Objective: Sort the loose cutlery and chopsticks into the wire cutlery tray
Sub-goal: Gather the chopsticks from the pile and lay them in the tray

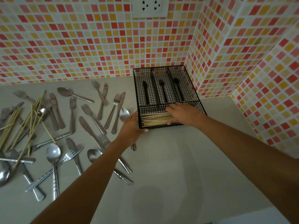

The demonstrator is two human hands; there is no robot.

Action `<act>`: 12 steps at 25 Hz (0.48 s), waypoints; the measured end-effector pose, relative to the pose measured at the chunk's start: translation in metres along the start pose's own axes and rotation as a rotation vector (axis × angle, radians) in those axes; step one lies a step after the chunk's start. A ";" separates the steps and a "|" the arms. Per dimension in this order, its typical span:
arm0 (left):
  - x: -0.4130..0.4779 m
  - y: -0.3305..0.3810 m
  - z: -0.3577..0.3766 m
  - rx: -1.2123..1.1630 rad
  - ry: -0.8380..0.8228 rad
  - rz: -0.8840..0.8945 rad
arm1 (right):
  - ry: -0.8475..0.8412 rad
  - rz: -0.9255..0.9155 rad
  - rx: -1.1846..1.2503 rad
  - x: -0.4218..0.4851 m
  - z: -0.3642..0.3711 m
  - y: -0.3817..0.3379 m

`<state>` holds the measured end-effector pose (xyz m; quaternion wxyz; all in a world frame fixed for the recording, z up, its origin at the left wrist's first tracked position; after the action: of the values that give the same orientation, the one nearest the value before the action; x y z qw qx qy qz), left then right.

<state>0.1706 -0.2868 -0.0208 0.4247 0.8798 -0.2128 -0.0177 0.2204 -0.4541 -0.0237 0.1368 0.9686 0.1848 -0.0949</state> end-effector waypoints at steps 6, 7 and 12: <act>-0.001 0.005 -0.003 0.126 0.007 -0.014 | 0.066 0.154 0.170 -0.016 -0.011 0.005; -0.002 0.006 -0.004 0.147 0.000 -0.022 | 0.120 0.187 0.223 -0.021 -0.016 0.003; -0.022 0.008 -0.036 0.207 0.040 -0.108 | 0.507 0.309 0.518 -0.044 -0.060 -0.040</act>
<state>0.1549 -0.2557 0.0054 0.3343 0.9292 -0.1573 -0.0010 0.1728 -0.4148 0.0342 -0.1494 0.9802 0.0347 0.1253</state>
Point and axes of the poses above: each hand's wrist, its own x-axis towards the middle knuckle, its own z-axis out of the palm, y = z × x, the point moved 8 cm from there along x, towards the middle knuckle, and after that the axes turned 15 degrees about z, right-handed, at the moved point
